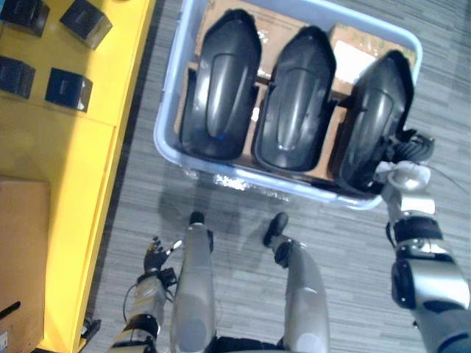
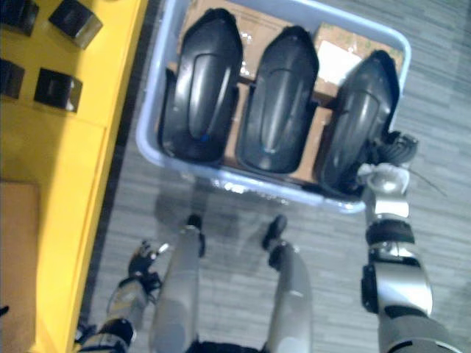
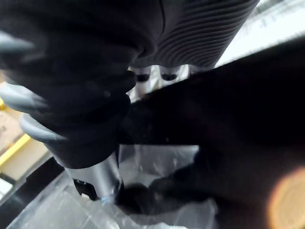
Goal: Walk over and take plastic housings, then place them on the shelf
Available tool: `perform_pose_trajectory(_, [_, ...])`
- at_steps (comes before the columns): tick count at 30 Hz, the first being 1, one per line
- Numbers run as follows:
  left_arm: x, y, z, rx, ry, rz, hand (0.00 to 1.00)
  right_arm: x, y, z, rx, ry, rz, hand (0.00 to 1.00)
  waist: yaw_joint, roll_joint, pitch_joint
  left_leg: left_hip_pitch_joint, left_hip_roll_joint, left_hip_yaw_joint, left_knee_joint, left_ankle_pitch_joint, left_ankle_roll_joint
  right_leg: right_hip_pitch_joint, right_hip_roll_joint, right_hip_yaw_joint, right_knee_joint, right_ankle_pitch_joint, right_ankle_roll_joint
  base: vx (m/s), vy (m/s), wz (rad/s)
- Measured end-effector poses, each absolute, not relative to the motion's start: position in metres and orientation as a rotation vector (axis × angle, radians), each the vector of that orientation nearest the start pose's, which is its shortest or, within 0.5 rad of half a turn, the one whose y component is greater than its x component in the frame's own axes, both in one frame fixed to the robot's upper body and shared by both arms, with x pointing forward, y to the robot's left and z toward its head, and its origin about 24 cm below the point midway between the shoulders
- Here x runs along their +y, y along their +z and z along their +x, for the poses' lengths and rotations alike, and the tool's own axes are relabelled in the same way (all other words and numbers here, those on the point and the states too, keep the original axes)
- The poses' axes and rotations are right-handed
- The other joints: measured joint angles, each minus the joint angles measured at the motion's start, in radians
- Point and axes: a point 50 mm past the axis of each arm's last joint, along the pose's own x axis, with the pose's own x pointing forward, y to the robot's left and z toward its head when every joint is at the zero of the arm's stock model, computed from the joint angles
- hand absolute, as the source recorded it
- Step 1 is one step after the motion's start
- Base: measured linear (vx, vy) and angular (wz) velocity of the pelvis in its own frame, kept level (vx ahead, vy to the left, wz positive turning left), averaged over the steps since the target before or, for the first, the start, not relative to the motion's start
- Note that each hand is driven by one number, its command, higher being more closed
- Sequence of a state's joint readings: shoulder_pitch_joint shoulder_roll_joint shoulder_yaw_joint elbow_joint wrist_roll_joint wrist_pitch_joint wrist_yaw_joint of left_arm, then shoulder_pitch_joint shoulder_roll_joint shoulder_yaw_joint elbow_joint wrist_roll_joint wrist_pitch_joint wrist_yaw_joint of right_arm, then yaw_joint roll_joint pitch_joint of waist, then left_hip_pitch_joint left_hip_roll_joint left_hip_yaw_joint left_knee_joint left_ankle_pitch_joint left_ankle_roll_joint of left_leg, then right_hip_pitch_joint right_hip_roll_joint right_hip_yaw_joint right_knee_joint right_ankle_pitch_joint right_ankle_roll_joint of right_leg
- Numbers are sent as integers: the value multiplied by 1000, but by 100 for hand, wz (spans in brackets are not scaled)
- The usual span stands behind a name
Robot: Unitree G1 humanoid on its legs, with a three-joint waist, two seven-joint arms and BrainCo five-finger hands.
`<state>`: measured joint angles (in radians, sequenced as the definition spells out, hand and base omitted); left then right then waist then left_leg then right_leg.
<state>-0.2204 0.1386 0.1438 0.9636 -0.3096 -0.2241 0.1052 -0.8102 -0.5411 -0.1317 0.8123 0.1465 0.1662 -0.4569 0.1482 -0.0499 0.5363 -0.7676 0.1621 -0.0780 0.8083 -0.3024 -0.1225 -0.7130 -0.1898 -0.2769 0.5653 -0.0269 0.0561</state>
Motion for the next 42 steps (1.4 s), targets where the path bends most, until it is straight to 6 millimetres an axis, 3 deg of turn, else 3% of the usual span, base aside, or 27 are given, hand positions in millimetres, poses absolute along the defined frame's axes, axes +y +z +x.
perform_pose_trajectory(14, [220, -85, 233, 490, 387, -181, 0, -303, 138, 367, 129, -695, -345, 100, 3, -1, 0, 30, 1, -18, -2, 0, 0, 52, 1, -22, -19, 3, 2, 1, 3, 3])
perform_pose_trajectory(24, [221, -93, 217, 512, 393, -171, 0, -304, 136, 360, 71, -715, -427, 100, -8, -9, -13, 182, -2, 11, -103, 17, 6, 203, 4, -27, -130, 34, 15, 48, 5, 2])
perform_pose_trajectory(28, [220, -98, 208, 538, 375, -148, 0, -301, 132, 353, 45, -716, -463, 100, -13, -30, -71, 253, -8, 30, -184, 42, 7, 272, 6, -30, -213, 58, 22, 93, -13, 4])
perform_pose_trajectory(31, [217, -102, 199, 563, 357, -130, 0, -301, 112, 342, 82, -716, -457, 100, -23, -55, -111, 361, -19, 35, -287, 72, 4, 383, 10, -51, -317, 83, 29, 125, -41, 15])
perform_pose_trajectory(33, [218, -108, 187, 614, 382, -120, 0, -308, 91, 328, 140, -746, -481, 100, -25, -82, -172, 429, -31, 38, -389, 110, -2, 449, 22, -57, -411, 113, 31, 138, -71, 16])
perform_pose_trajectory(36, [221, -113, 179, 664, 439, -105, 0, -321, 86, 317, 161, -808, -482, 100, -38, -90, -223, 491, -49, 38, -487, 152, -7, 509, 24, -74, -498, 144, 31, 115, -47, 14])
perform_pose_trajectory(38, [224, -107, 182, 631, 488, -97, 0, -326, 88, 312, 145, -841, -481, 100, -52, -88, -256, 524, -56, 38, -547, 177, -9, 537, 25, -80, -541, 161, 31, 78, -51, 11])
perform_pose_trajectory(42, [224, -65, 205, 436, 532, -102, 0, -322, 111, 292, -19, -859, -579, 100, -62, -64, -331, 602, -55, 34, -633, 204, -12, 613, 36, -102, -606, 170, 32, 78, -40, 8])
